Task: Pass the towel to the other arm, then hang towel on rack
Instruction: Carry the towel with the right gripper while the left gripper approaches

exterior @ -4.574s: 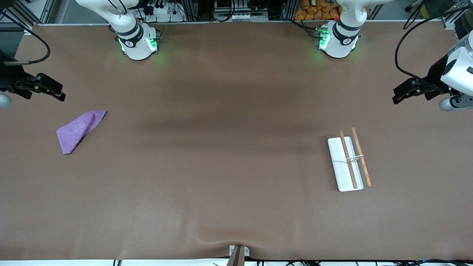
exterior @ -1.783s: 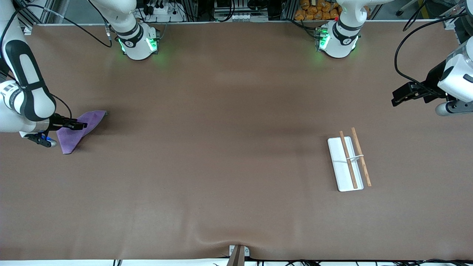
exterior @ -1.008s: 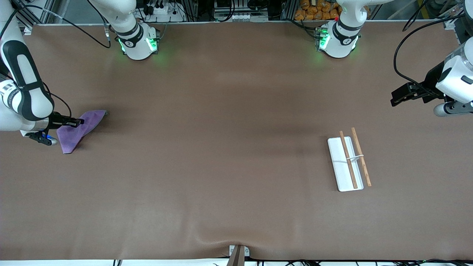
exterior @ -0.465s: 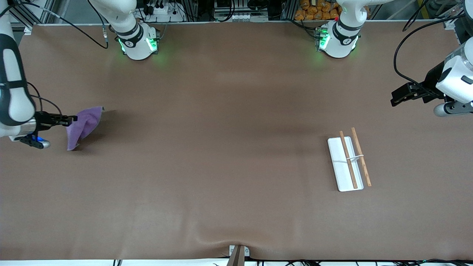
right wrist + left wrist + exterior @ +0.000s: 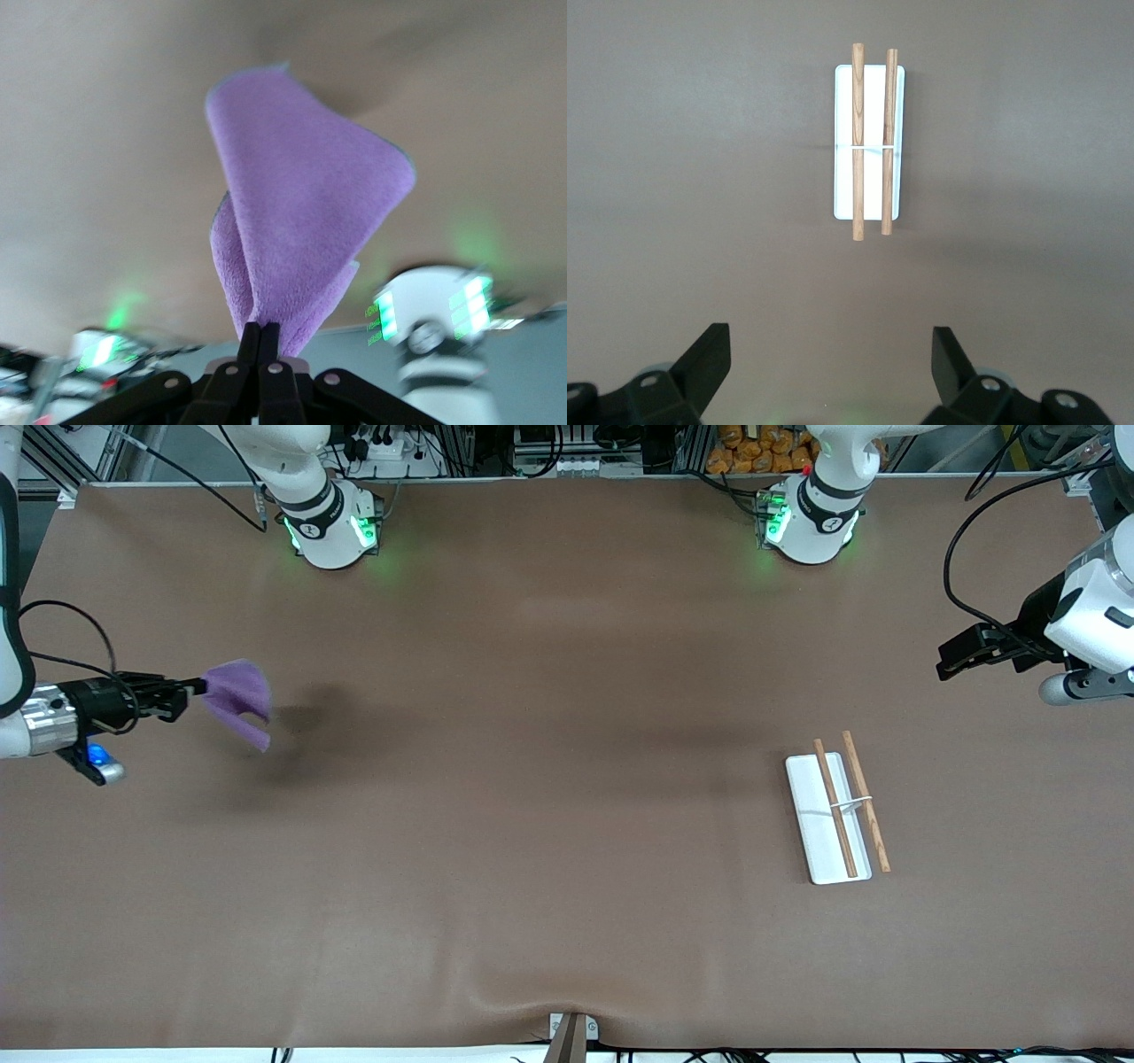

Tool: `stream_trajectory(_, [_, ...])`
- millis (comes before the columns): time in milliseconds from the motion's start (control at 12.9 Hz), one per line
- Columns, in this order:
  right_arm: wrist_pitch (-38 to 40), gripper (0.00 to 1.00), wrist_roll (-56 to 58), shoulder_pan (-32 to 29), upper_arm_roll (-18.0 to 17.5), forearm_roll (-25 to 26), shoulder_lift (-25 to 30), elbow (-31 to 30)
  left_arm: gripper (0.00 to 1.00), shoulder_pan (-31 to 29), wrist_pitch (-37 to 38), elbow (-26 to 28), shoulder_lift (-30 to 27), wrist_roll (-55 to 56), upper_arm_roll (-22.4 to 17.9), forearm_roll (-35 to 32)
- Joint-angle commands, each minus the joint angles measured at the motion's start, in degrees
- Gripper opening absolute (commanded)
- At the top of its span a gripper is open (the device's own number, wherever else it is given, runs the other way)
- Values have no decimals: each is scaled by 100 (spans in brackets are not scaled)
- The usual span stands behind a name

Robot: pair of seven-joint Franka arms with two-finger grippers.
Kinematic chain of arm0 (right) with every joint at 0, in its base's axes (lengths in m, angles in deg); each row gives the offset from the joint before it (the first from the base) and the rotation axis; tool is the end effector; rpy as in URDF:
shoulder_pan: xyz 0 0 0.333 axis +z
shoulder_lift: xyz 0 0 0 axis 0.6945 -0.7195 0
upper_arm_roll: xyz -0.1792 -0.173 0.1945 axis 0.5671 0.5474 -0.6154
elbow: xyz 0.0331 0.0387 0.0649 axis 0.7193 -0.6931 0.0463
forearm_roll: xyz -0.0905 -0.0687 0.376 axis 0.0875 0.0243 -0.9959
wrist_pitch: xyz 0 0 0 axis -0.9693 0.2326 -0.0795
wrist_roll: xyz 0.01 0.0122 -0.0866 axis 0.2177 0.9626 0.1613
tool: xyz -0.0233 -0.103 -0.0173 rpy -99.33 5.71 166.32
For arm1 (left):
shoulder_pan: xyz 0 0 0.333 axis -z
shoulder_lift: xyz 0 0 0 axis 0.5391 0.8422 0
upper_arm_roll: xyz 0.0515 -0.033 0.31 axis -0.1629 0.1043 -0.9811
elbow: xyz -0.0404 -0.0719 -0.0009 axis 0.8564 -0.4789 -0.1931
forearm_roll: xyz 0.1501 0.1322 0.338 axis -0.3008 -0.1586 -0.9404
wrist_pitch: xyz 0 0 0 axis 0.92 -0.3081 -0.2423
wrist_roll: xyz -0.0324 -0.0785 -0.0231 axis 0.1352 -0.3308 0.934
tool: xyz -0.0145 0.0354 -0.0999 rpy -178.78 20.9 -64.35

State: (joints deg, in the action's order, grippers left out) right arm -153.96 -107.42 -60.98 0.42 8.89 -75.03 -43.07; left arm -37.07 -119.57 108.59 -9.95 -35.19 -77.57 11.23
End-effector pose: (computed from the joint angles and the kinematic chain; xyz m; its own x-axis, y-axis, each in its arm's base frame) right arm 0.5735 -0.0977 0.3849 0.5961 -0.3239 -0.7347 -0.5906 -0.7968 -0.1279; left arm 0.5569 -0.0451 0.6014 0.9931 0.1055 -0.0519 0.1056 -0.9944 0.0006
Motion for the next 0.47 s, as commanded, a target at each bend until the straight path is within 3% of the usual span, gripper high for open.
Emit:
stream_trajectory(0, [228,0,-1204,247,32,-1032,68,108,100,-30,42,-12,11,-120,5,83])
stream_trajectory(155, [158,0,-1917,642,40,-1603,156,108,100,22,42,-47,64,-41,32,74])
stream_trajectory(310, [-78,0,-2769,871,40,-2674,183,108,100,49,-19,-100,195,117,76,127])
stream_trajectory(388, [-375,0,-3191,1125,40,-2948,200,108,100,66,-46,-100,222,196,76,205])
